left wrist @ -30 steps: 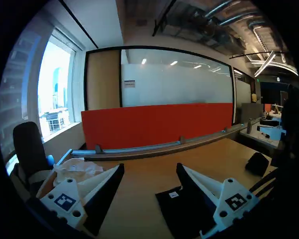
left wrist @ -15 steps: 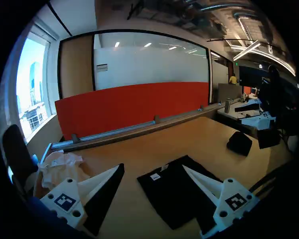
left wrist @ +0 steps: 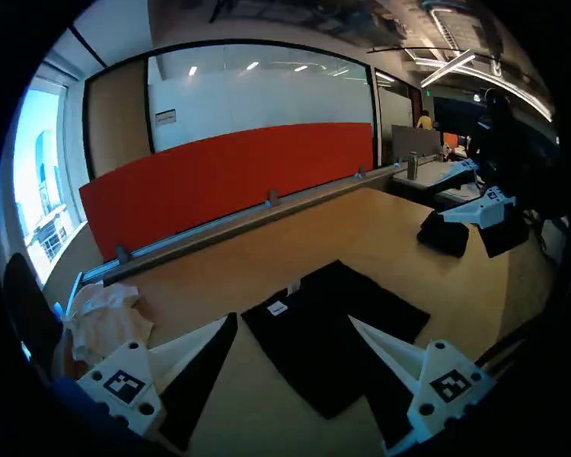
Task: Fold towel
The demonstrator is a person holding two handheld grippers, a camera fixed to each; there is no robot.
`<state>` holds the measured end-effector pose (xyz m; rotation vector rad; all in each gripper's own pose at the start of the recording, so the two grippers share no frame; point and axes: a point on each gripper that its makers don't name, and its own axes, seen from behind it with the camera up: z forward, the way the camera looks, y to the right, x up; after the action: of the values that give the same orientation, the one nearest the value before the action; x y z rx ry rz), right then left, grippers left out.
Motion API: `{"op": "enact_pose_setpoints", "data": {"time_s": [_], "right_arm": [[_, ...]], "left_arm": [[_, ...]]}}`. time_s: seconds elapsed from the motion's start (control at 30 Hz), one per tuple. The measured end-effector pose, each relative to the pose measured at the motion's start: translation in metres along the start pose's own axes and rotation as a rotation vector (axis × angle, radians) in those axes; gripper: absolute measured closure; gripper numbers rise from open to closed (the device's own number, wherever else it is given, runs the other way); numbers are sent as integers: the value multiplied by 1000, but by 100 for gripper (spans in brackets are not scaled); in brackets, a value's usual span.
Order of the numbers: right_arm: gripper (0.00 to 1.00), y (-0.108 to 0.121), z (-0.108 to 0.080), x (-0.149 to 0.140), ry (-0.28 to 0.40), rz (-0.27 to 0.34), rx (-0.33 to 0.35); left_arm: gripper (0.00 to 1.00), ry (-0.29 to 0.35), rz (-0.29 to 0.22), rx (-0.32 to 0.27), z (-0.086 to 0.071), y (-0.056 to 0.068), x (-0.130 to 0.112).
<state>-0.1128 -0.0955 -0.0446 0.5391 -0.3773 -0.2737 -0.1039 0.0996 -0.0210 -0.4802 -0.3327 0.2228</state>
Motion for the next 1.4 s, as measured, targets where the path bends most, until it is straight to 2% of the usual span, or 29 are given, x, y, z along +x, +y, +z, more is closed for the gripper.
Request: {"op": "enact_pose_setpoints", "data": {"time_s": [0.43, 0.87, 1.17, 1.4], "right_arm": [[0, -24, 18, -68, -102, -4, 47], [0, -49, 36, -132, -212, -1, 103], [0, -64, 36, -173, -294, -20, 140], [2, -74, 34, -199, -358, -28, 177]], "left_arm": [[3, -106, -7, -35, 23, 21, -73], [3, -258, -2, -106, 44, 43, -148], [3, -348, -7, -140, 51, 56, -188], [3, -398, -22, -160, 54, 63, -206]]}}
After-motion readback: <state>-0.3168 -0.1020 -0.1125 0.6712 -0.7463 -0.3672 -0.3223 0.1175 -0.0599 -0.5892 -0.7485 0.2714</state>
